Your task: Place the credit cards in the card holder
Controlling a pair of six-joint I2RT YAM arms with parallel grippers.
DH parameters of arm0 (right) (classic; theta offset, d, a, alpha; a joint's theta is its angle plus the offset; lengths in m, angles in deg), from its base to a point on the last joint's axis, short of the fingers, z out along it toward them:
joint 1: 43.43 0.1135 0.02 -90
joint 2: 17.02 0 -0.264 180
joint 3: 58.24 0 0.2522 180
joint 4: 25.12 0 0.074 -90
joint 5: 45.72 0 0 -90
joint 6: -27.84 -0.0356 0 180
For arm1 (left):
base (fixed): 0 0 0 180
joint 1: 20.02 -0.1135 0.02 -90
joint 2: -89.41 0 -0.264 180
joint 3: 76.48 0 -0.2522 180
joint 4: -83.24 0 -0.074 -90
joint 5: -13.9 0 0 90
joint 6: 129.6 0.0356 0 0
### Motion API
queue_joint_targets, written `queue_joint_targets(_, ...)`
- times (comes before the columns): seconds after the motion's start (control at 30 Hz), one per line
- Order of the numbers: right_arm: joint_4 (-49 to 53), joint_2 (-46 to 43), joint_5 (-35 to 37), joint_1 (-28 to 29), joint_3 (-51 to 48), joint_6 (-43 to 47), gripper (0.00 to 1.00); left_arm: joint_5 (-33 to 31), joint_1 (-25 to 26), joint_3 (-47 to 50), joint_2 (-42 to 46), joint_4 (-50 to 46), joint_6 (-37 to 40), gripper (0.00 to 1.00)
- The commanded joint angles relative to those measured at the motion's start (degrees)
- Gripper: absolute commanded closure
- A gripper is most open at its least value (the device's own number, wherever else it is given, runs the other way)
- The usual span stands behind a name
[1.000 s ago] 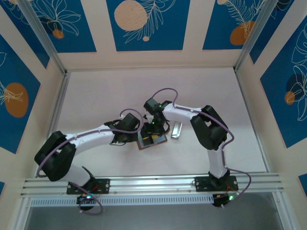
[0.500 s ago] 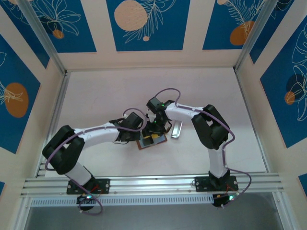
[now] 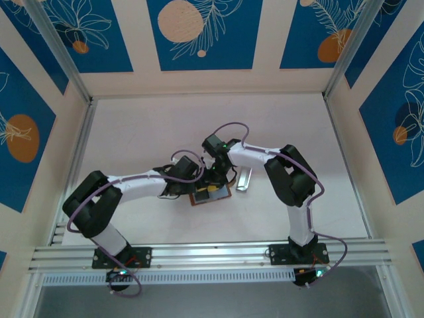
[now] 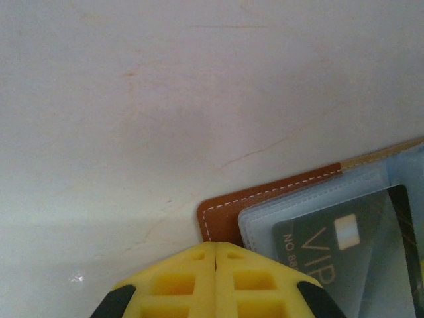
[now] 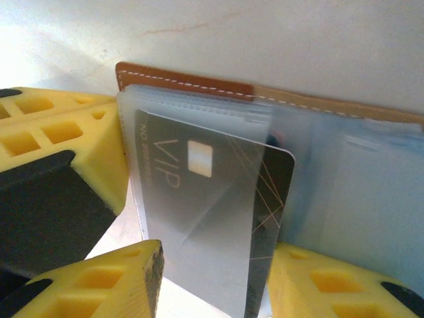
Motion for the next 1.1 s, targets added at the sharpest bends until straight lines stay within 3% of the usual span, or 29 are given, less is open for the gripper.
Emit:
queue_joint_targets(0.0,-1.8,1.2,-3.9,1.1,0.3,-1.6,0.55,1.7,0.5,2.4,-1.2,0.0,-1.0,0.97)
queue_joint_targets(0.2,-6.2,1.5,-6.5,1.9,-0.9,-4.6,0.56,1.8,0.7,3.1,-0.8,0.4,-1.4,0.97)
queue_joint_targets(0.37,-6.6,-0.5,-4.7,1.3,-1.4,-5.1,0.54,1.7,0.7,3.2,-0.5,0.2,-1.5,0.97)
queue_joint_targets(0.5,-0.1,-3.3,1.3,1.2,0.7,-2.5,0.48,0.7,0.7,3.2,0.3,-0.6,-1.2,0.97)
queue_joint_targets(0.67,12.2,-3.6,12.2,1.2,5.3,0.0,0.48,0.3,0.7,3.2,0.4,-1.0,-1.3,0.97)
queue_joint_targets(0.87,17.2,-9.7,21.2,0.9,3.2,0.4,0.49,0.3,0.7,3.6,0.8,-1.1,-1.1,0.97)
queue_joint_targets(1.07,20.4,-10.0,30.0,-2.5,1.4,0.2,0.47,0.4,0.7,3.4,1.2,-1.6,-0.6,0.97)
